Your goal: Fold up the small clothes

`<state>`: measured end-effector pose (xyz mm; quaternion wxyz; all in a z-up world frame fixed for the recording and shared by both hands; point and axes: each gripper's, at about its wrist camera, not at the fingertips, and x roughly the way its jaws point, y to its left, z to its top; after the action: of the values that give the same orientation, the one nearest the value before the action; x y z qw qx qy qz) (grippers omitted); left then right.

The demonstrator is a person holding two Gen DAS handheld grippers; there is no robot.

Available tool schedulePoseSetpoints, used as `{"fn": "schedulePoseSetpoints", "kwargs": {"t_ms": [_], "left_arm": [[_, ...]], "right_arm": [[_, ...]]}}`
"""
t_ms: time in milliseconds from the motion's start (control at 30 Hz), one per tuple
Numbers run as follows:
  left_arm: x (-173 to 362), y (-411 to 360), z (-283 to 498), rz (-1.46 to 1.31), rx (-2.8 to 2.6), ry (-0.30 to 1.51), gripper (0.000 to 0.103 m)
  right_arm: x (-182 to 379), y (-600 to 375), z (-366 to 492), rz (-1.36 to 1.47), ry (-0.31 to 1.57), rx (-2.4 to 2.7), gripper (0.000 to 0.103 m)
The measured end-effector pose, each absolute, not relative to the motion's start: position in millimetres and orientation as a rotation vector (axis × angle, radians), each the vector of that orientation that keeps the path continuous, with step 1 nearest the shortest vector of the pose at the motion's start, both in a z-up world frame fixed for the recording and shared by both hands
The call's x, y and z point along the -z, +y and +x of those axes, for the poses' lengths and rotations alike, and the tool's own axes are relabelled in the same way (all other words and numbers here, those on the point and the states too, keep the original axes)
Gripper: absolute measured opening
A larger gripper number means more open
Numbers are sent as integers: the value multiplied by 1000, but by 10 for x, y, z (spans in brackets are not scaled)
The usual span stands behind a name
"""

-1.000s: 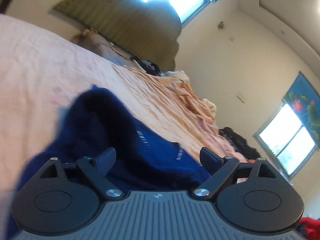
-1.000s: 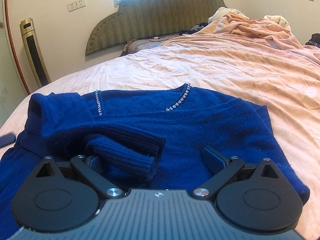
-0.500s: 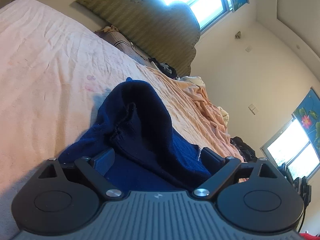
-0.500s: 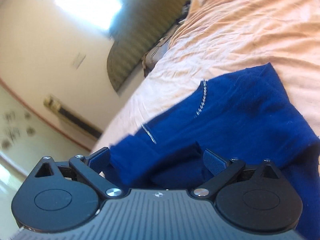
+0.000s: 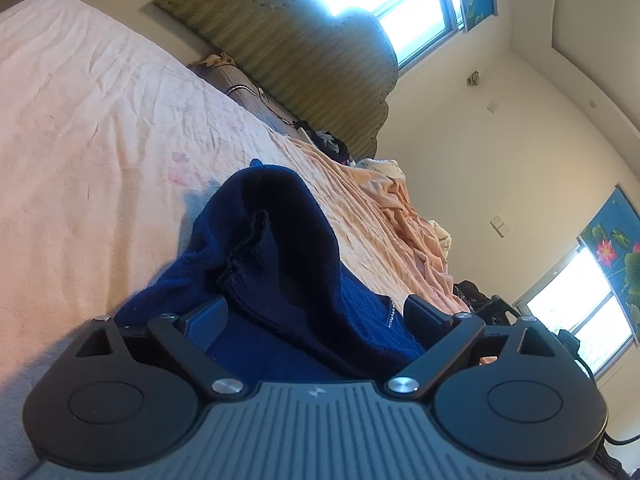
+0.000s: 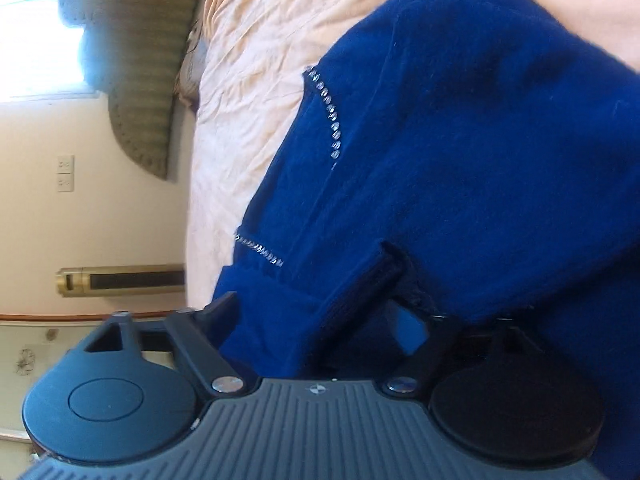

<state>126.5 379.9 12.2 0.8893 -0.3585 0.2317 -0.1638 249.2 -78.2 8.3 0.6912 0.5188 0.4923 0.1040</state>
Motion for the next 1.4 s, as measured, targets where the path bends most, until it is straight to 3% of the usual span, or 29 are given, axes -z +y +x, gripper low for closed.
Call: {"fn": "schedulePoseSetpoints", "kwargs": {"t_ms": [33,133,300,467,533,600,733,900,967,1000,1033,1067,1133,1167,1200,1233,1333,1400], "left_arm": [[-123,3799,1267,-745,340,481,96],[-119,3798,1270,-748,343,478,97],[-127,3791,1268,-748,344,477,97],[-127,3788,1269,-748,344,477,97],[-126,3790,1266,-750,344,476,97],[-125,3789,1266,-751,344,475,97],[-130,3781,1269,-748,343,476,97],[-133,3774,1273,-743,342,478,98],[-133,3772,1272,-743,342,478,98],[-135,3771,1274,-743,342,478,98],[-133,3770,1274,-741,341,479,98],[-135,3767,1275,-740,341,479,98],[-134,3770,1275,-741,341,479,98],[-134,3770,1276,-741,341,479,98],[-135,3768,1276,-741,341,479,98],[-134,3770,1275,-741,341,479,98],[-135,3771,1274,-742,342,479,98],[-135,3770,1274,-742,341,478,98]], "right_arm": [[-91,-755,2487,1117,1117,-213,30],[-88,-750,2437,1049,1124,-200,12],[-391,-683,2293,935,984,-221,12],[-1471,-686,1883,628,529,-333,11],[-1519,-857,1720,592,466,-328,10],[-1232,-1108,1684,624,536,-259,10],[-538,-1490,1651,681,678,-76,12],[-487,-1520,1609,780,678,-132,12],[-446,-1535,1698,826,752,-147,21],[-413,-1566,1718,861,774,-156,32],[-341,-1594,1725,898,774,-174,50],[-316,-1606,1722,926,765,-175,56],[-227,-1667,1776,971,746,-165,58],[-193,-1676,1773,984,742,-147,44],[-140,-1686,1808,984,756,-123,21],[-95,-1667,1834,974,782,-93,11],[-115,-1601,1844,923,749,-61,11],[-409,-1579,1719,839,619,-98,11]]}}
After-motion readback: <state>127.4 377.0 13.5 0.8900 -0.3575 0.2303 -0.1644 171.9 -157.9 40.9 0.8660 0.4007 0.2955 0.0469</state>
